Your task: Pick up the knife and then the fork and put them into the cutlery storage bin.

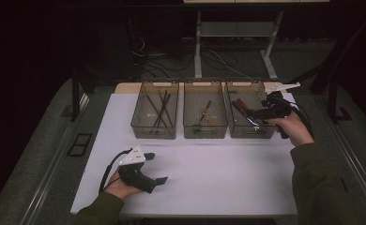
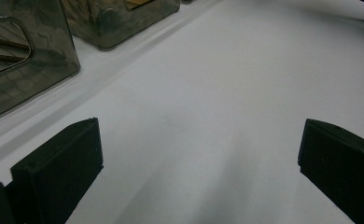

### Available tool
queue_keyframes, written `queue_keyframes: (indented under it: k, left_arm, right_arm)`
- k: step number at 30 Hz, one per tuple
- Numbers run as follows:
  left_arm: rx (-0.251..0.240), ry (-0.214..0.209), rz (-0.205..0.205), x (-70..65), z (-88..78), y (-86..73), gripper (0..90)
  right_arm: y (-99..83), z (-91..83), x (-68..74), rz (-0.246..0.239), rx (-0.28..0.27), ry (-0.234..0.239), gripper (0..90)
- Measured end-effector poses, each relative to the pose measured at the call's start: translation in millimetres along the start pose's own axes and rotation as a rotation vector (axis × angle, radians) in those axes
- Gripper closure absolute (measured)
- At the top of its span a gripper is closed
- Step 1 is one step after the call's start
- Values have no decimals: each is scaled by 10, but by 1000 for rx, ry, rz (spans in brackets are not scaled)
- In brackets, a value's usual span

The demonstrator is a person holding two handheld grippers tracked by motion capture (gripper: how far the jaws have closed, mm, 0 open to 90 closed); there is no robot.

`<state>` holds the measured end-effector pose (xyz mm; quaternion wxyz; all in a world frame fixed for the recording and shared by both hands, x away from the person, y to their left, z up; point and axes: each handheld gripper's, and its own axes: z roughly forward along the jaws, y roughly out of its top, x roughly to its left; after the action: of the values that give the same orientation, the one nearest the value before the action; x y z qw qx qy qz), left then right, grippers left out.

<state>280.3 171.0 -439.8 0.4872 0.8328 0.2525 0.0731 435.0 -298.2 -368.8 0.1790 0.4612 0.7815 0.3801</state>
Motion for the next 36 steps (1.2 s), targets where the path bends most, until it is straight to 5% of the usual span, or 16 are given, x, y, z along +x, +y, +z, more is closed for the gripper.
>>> queue_keyframes:
  k: [36]
  left_arm:
    - [11,0,3,-17,5,1,0]
  right_arm:
    - [-746,-454,631,-101,-135,151,154]
